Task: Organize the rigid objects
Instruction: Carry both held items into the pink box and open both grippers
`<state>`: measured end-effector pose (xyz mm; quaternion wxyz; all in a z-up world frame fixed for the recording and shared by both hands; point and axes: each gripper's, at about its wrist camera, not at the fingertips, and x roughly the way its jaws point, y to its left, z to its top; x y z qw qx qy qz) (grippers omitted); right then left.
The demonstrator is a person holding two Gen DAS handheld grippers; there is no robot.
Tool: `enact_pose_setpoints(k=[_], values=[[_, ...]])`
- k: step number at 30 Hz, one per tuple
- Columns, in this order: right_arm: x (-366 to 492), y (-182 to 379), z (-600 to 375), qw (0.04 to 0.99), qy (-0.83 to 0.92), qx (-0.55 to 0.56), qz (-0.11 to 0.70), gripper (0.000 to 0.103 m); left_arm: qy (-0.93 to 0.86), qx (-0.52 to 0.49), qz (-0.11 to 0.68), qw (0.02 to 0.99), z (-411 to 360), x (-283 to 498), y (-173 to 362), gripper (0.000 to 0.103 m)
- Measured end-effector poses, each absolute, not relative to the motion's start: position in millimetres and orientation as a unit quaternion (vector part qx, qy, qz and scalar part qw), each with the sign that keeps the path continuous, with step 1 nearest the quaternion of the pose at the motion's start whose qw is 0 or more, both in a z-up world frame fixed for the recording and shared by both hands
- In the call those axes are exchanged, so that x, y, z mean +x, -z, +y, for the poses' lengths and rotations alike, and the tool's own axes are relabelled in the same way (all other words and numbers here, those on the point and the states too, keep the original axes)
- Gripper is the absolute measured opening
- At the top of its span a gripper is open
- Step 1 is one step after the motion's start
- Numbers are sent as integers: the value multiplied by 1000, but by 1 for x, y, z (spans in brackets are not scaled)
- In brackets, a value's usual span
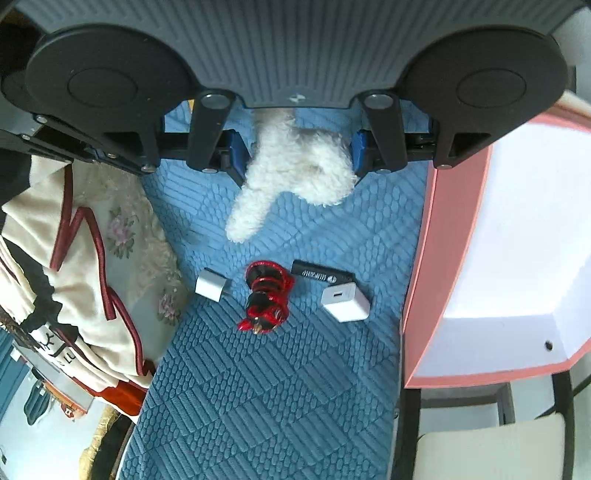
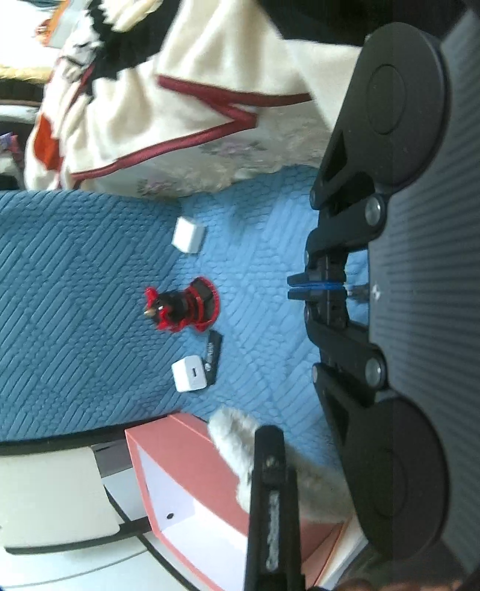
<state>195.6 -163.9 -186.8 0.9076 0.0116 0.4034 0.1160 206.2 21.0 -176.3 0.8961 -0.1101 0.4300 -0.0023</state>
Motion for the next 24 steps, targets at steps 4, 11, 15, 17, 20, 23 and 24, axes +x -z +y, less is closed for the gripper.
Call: enact_pose_setpoints(k=[4,11,15,17,20,23,24], values=[[188,196,-164,899,-135,16,417,6,-8,-121,440,890,29,199,183,58],[201,213,-150,879,-142,-10,455,40,-12,-127,451,883,33,201,197,58],[213,232,-147,858,-98,-25,503,40,-13,-133,460,878,37,208,206,58],[216,237,-145,849,-91,-35,520,39,-11,-134,464,876,39,211,209,58],[219,248,-144,826,-97,-31,555,39,-9,-135,467,874,39,215,213,58],[216,251,-138,825,-96,-48,554,35,-10,-142,470,871,42,218,216,58],[215,251,-136,826,-102,-50,552,22,-9,-143,470,871,43,219,216,58]])
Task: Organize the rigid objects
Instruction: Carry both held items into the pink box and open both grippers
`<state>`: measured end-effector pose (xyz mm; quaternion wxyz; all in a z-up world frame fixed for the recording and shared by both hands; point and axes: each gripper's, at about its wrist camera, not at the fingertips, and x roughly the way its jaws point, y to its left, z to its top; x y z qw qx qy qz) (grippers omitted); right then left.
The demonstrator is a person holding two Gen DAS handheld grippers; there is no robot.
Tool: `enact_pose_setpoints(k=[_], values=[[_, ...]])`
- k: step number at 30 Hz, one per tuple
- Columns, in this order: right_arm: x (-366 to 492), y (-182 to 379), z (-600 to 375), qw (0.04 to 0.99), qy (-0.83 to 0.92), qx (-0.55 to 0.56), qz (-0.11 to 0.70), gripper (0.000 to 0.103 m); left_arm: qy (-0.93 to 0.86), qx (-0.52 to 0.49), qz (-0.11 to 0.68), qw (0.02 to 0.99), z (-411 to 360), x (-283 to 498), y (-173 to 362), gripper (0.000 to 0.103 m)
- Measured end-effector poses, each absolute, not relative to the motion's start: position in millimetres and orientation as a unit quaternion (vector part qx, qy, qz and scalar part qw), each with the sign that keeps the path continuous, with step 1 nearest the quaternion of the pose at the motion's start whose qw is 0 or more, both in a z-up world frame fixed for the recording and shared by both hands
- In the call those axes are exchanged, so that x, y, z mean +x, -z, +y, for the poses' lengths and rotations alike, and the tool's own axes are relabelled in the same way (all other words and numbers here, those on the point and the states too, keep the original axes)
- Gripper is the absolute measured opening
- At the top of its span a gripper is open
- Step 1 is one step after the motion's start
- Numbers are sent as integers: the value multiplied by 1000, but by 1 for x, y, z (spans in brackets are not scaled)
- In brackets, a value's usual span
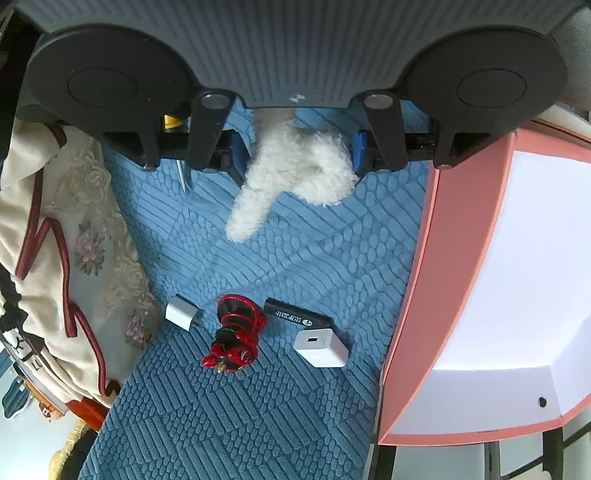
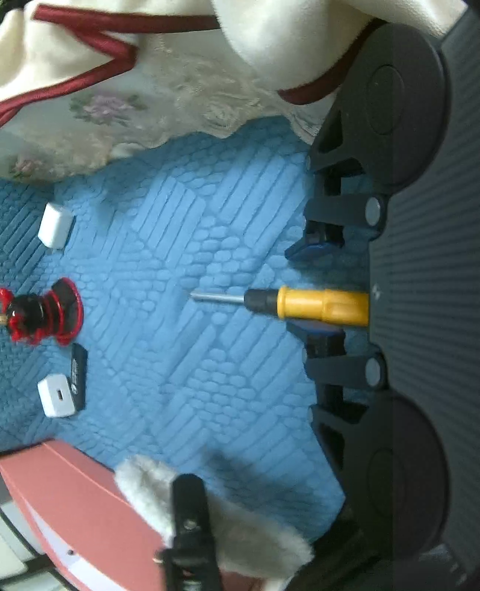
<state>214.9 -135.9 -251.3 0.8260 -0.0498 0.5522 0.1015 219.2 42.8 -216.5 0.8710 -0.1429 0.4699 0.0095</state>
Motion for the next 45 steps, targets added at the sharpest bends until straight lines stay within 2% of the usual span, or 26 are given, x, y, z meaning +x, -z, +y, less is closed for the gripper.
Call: enact_pose_setpoints(k=[2,9,18,31,45], values=[[214,251,-133,828,-101,-56,548,20,-9,-143,471,870,43,221,217,58],[217,232,-134,849,-98,-52,517,19,-5,-150,467,872,46,220,208,58],[202,172,-138,885,-107,-41,452,20,-4,-160,437,885,53,201,163,58],[148,83,-117,909,-163,-23,382,20,-17,-164,385,908,67,135,93,58],[118,45,-34,898,-264,-25,351,20,-97,-192,340,915,156,77,50,58]])
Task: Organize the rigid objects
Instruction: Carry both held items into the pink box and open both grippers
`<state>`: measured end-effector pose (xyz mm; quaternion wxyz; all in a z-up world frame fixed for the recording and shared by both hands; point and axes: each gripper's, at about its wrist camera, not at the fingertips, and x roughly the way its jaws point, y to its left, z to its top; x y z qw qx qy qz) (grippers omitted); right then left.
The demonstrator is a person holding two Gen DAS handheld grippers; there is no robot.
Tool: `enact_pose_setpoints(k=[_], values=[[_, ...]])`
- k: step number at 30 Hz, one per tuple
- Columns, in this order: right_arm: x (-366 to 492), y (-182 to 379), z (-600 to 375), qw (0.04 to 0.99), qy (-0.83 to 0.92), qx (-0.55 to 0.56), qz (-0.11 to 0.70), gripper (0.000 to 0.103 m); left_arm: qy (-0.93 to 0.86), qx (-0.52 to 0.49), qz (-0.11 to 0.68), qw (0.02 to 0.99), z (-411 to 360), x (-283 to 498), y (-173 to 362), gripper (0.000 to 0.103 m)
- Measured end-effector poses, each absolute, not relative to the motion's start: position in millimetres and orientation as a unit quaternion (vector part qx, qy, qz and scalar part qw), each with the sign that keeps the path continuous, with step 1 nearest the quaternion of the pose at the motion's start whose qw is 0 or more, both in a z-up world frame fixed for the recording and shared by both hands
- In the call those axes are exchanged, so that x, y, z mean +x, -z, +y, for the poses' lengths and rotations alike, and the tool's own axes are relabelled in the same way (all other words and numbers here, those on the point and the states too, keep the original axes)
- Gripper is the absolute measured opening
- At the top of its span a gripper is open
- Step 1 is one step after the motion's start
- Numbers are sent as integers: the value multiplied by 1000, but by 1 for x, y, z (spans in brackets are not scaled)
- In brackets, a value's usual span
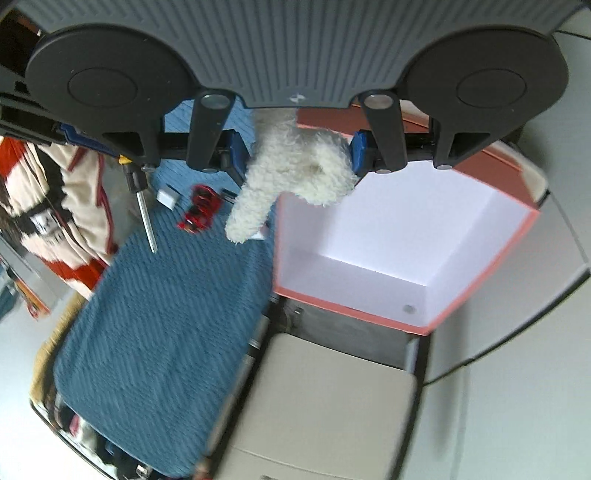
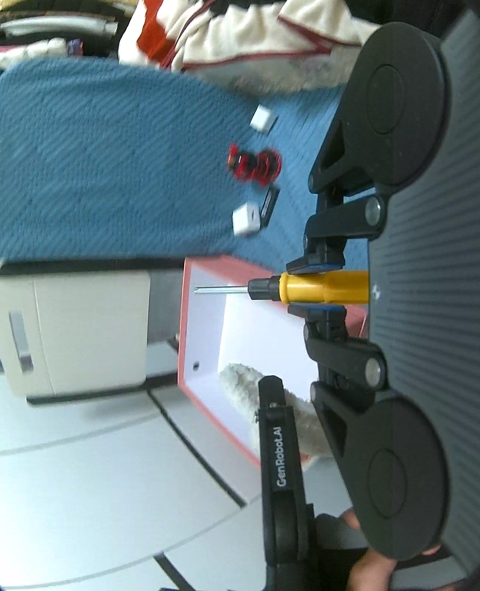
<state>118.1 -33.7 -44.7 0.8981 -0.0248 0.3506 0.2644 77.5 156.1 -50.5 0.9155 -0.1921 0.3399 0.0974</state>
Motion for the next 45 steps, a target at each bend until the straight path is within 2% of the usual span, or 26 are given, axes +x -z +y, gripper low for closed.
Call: enact_pose_setpoints(k=[12,25,34,41,45], values=[[151,57,43,883,-290,-27,368,20,-125,-217,344,905,249,95,66,58],[218,123,117,864,-268,-31,424,20,-121,-225,409,876,324,174,144,58],[248,181,140,844,-255,-48,470,20,-115,-233,450,855,347,207,197,58],[254,193,144,837,-252,-54,482,20,-118,-243,462,845,354,208,212,59],[252,187,143,835,-263,-50,480,24,-121,-255,462,841,354,206,209,67]])
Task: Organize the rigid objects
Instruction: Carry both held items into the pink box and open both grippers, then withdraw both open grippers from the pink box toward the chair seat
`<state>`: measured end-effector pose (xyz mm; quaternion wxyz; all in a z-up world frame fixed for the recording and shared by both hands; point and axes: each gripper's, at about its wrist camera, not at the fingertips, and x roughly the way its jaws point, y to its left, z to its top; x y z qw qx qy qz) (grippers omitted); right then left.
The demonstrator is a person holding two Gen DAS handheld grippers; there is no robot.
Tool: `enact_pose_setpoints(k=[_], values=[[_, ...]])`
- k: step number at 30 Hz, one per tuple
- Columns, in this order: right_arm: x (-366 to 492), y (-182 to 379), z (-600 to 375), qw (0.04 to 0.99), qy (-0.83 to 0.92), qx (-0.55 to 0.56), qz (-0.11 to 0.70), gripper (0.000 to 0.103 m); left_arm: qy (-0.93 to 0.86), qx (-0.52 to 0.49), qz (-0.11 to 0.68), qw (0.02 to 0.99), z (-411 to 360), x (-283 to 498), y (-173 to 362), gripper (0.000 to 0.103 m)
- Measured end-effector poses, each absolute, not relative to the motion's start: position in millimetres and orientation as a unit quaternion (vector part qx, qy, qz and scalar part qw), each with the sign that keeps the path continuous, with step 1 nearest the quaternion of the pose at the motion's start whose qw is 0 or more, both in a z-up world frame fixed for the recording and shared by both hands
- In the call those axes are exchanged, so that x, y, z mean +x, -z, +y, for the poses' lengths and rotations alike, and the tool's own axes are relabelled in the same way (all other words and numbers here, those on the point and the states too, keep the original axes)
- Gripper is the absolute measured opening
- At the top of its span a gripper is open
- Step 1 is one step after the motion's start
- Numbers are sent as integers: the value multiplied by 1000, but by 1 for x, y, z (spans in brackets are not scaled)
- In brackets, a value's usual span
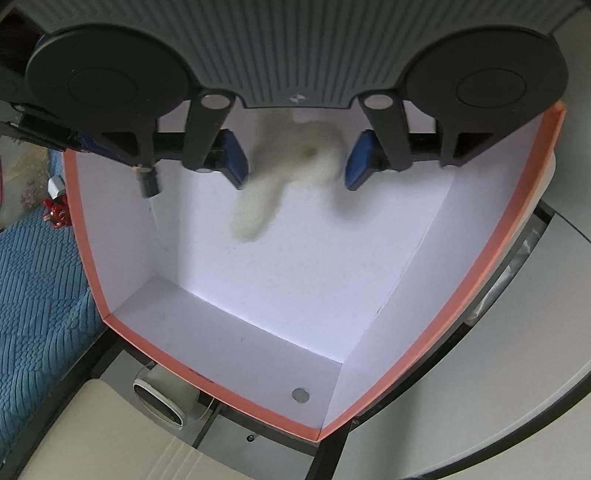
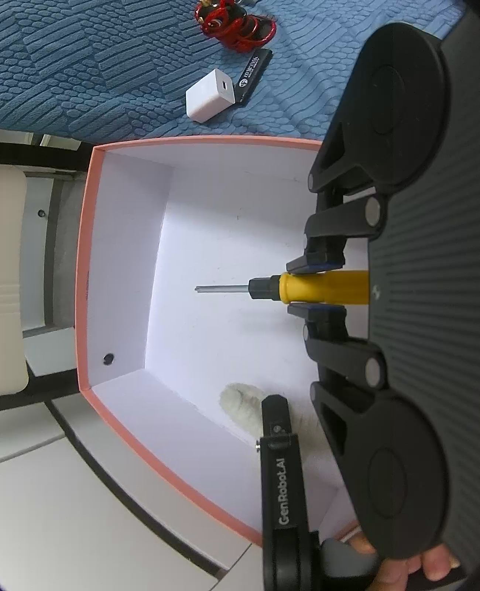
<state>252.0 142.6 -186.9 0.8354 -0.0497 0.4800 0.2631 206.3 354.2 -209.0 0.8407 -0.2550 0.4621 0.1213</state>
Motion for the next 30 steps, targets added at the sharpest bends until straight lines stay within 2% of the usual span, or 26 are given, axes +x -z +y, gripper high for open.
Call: enact_pose_setpoints(k=[2,14,30], values=[[250,182,140,834,-272,-44,478,28,-122,-256,457,843,354,202,202,68],[209,138,97,852,-283,-41,438,28,-116,-228,417,872,311,165,146,68],[148,85,-10,895,-243,-17,374,28,-68,-180,366,911,201,109,77,68]])
